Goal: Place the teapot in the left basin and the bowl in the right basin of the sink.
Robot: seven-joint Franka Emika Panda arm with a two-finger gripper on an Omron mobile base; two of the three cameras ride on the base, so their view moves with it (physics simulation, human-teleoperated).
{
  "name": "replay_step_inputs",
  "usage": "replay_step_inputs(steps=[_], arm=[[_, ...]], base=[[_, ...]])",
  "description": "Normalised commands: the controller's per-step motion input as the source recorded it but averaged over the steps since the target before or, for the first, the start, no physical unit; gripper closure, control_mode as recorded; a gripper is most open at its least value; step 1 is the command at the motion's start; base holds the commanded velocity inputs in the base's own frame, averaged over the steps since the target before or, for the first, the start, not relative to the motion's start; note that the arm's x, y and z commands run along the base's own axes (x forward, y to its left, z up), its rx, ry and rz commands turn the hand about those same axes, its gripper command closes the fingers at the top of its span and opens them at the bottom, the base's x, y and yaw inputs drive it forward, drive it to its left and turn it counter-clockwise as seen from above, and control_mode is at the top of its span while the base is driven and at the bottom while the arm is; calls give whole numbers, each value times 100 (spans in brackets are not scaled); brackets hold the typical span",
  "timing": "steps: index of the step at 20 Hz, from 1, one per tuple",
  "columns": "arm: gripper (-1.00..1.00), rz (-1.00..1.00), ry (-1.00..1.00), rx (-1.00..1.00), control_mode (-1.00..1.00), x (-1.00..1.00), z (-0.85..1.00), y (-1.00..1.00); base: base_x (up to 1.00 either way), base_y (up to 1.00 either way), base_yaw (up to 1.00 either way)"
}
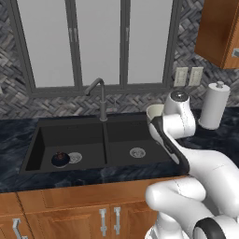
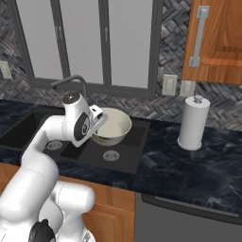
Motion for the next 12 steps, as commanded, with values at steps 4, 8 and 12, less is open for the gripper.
replay_step_inputs(steps=[4, 8, 12], arm=[[100, -10, 5, 7, -100, 27, -12, 22], [100, -10, 4, 3, -100, 29, -14, 22], [100, -11, 2, 1, -100, 28, -18, 24]], base=[[0, 0, 0], [0, 0, 0], [0, 0, 0]])
